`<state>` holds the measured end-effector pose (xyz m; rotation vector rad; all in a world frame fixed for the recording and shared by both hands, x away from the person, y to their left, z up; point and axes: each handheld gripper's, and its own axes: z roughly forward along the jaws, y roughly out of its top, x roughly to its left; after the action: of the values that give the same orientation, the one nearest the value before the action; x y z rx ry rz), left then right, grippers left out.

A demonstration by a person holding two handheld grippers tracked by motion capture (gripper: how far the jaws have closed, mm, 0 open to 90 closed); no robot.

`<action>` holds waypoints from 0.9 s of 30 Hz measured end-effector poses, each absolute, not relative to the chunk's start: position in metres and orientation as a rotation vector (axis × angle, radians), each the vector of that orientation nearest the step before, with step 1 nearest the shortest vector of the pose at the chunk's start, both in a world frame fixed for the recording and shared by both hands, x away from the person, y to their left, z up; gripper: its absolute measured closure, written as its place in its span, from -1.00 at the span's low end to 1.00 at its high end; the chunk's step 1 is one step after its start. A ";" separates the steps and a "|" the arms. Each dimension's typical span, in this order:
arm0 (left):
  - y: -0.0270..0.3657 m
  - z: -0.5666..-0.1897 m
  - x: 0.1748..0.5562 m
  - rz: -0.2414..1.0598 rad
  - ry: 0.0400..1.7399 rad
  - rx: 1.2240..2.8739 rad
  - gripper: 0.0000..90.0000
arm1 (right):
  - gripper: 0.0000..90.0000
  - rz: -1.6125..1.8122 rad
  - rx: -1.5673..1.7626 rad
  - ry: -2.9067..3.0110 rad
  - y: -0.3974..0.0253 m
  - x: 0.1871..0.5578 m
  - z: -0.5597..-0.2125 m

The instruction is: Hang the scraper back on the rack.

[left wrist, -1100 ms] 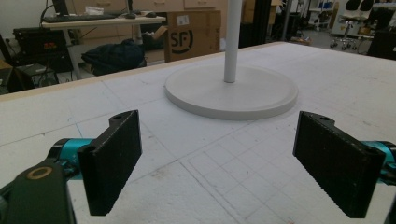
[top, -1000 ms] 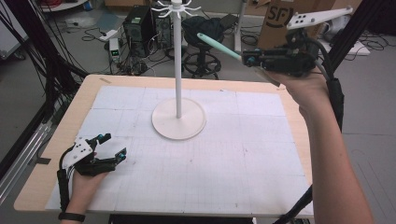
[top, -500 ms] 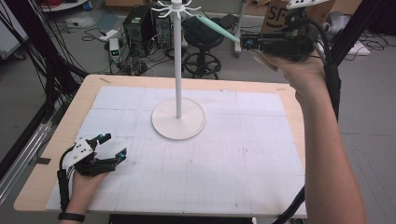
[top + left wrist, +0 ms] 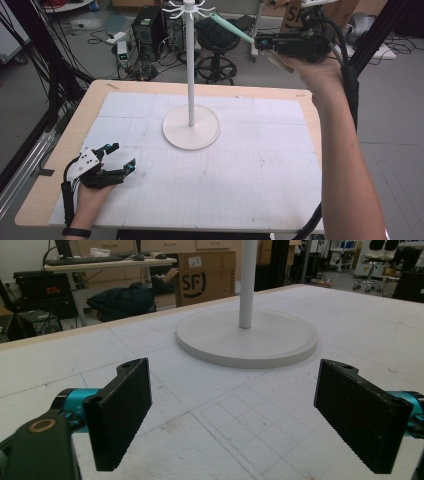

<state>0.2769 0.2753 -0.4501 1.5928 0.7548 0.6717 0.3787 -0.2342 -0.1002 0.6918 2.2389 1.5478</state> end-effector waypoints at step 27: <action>0.275 -0.450 0.277 0.669 0.754 1.592 -0.65 | 0.81 1.534 0.690 2.243 -0.222 0.387 -0.111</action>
<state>0.2767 0.2751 -0.4502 1.5917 0.7541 0.6690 0.3875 -0.2225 -0.1112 0.6902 2.2431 1.5340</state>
